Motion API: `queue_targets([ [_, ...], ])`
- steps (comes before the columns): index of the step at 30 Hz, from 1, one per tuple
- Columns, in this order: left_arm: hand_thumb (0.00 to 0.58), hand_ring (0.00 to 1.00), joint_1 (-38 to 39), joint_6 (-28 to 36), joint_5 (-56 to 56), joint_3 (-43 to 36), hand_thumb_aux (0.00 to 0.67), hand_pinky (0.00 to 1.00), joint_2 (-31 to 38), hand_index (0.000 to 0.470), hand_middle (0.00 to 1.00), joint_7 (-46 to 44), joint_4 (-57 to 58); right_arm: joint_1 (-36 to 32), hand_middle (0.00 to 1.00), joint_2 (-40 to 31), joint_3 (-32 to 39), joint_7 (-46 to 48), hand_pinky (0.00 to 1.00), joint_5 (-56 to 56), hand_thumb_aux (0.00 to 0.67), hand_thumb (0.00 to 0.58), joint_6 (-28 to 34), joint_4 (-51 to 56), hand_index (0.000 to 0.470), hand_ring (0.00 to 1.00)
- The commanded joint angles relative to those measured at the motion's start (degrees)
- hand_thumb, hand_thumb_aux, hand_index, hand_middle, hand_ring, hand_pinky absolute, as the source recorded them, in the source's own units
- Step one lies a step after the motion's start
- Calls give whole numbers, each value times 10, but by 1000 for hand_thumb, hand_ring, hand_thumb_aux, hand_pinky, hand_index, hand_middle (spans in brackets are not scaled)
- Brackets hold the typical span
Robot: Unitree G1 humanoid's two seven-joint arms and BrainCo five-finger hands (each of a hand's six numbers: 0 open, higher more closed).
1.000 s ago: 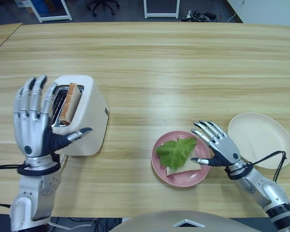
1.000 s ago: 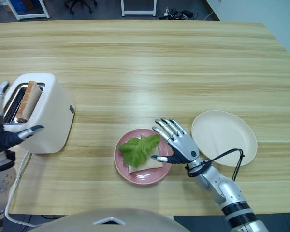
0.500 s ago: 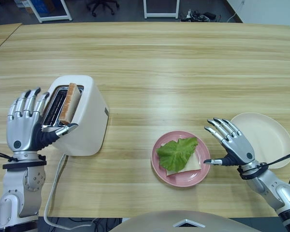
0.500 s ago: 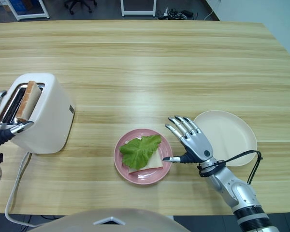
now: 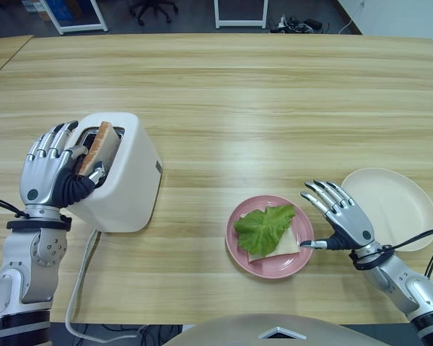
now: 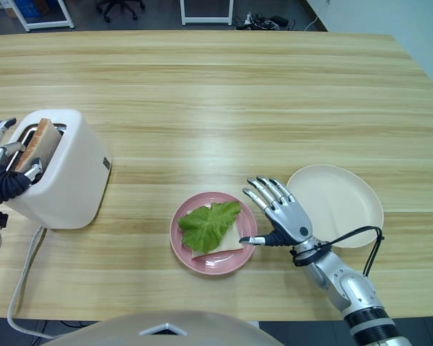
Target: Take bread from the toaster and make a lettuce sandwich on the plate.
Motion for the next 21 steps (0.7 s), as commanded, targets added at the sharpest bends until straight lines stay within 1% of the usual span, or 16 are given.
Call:
queue_targets([
  [1, 580, 510, 23, -8, 0, -14, 670, 510, 13, 470, 510, -20, 20, 5, 0, 0, 6, -2, 0, -9, 0, 0, 0, 4, 0, 0],
  [2, 580, 600, 26, -17, -4, -15, 670, 600, 13, 470, 600, -17, 21, 5, 0, -1, 7, -2, 0, -8, 0, 0, 0, 4, 0, 0],
  [3, 580, 937, 27, -23, -7, -13, 670, 937, 10, 470, 937, -9, 18, 5, 0, -1, 7, -3, 0, -8, 0, 0, -1, 4, 0, 0],
  [4, 580, 1000, 22, -27, -10, -9, 670, 1000, 6, 470, 1000, 3, 16, 5, 0, -1, 7, -5, 0, -9, 0, 0, -1, 6, 0, 0],
  [6, 580, 1000, -1, -28, -10, -1, 670, 1000, -2, 470, 1000, 41, 20, 4, 0, 1, 9, -9, 0, -11, 0, 0, 0, 10, 0, 0],
  [10, 580, 1000, -88, -22, -23, 21, 670, 1000, -30, 470, 1000, 145, 49, -1, 0, 9, 13, -26, 0, -17, 0, 0, 7, 17, 0, 0],
  [14, 580, 1000, -152, -41, -67, 30, 670, 1000, -66, 470, 1000, 213, 68, -2, 0, 15, 11, -45, 0, -19, 0, 0, 17, 23, 0, 0],
  [17, 580, 1000, -180, -61, -114, 33, 670, 1000, -96, 470, 1000, 233, 69, -3, 0, 18, 10, -52, 0, -19, 0, 0, 22, 24, 0, 0],
  [21, 580, 1000, -185, -82, -180, 27, 670, 1000, -127, 470, 1000, 210, 57, -6, 0, 22, 16, -59, 0, -20, 0, 0, 25, 31, 0, 0],
])
